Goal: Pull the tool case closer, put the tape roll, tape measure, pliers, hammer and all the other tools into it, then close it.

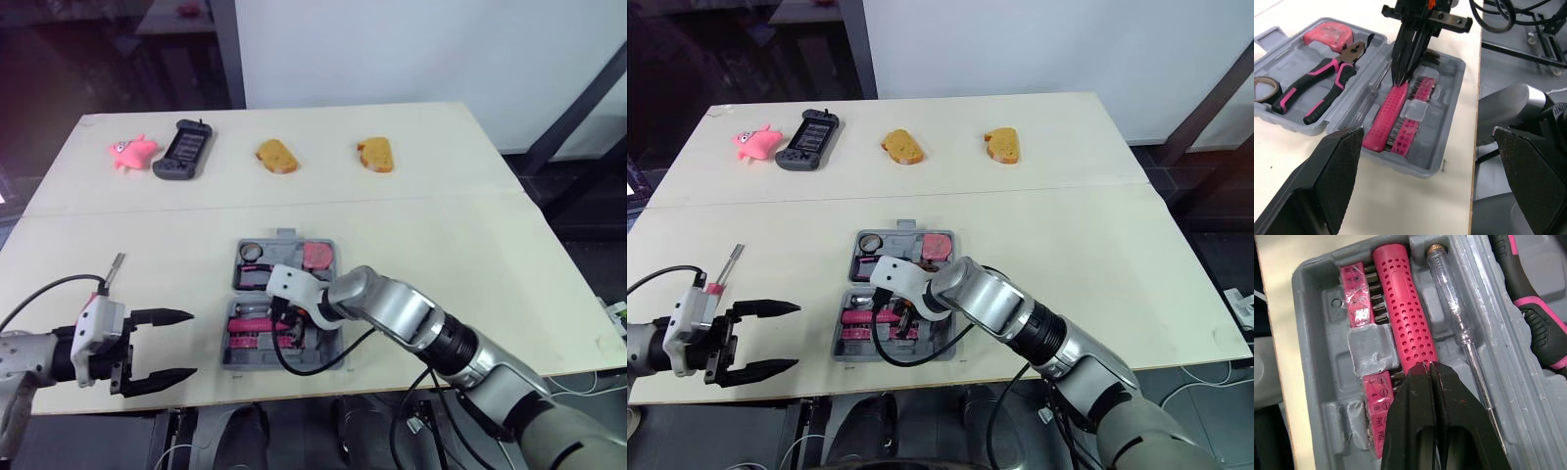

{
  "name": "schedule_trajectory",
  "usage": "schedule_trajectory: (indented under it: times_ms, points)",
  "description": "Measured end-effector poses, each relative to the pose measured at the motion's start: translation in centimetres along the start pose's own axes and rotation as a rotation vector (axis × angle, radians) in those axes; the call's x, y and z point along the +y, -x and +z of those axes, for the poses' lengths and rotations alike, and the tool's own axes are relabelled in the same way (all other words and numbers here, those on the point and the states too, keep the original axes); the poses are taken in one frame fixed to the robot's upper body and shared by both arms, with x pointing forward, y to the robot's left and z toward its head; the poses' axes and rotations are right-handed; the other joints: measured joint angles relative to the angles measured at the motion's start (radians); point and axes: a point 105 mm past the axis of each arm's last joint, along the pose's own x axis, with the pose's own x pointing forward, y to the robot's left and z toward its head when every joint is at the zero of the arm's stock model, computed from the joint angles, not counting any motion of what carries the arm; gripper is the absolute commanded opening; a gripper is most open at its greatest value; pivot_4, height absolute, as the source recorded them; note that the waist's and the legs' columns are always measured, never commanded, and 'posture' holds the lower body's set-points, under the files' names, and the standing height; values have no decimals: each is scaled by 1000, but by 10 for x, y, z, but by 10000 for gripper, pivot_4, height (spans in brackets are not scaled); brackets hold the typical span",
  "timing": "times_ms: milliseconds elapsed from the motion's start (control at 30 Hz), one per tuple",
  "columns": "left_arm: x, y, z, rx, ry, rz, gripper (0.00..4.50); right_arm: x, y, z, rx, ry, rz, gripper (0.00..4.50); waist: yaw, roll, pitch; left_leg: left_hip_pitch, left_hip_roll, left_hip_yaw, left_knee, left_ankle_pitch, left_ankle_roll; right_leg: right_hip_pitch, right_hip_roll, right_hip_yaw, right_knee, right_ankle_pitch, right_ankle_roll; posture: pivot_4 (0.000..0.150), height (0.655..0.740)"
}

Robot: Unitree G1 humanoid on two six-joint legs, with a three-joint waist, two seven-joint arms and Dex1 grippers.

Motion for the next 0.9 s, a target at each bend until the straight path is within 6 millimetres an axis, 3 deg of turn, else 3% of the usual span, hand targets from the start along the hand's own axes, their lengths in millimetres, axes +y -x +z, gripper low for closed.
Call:
schedule_trajectory:
  times_ms: [400, 567, 767, 900]
  points:
    - [0, -1, 0, 2, 4, 5, 45000, 1, -15, -8, 109, 60, 20, 1146, -3, -2, -23, 8, 0, 0, -4, 0, 0, 6, 0, 0, -1, -1, -2, 1500, 7400]
    - [0, 0, 0, 4, 13, 6, 45000, 2, -26, -11, 121, 57, 37, 1146, -10, -9, -33, 42, 1, 1, -18, -1, 0, 30, 0, 1, -5, -11, -14, 1500, 7400]
    - [0, 0, 0, 3, 13, 6, 45000, 2, -26, -10, 92, 44, 44, 1146, -13, -7, -34, 41, 2, 1, -19, -1, 0, 28, 1, 1, -5, -12, -15, 1500, 7400]
    - [0, 0, 0, 3, 11, 9, 45000, 1, -18, -4, -41, -29, 50, 1146, -10, -7, -33, 29, 2, 1, -18, 0, 0, 20, 1, 1, -3, -11, -14, 1500, 7400]
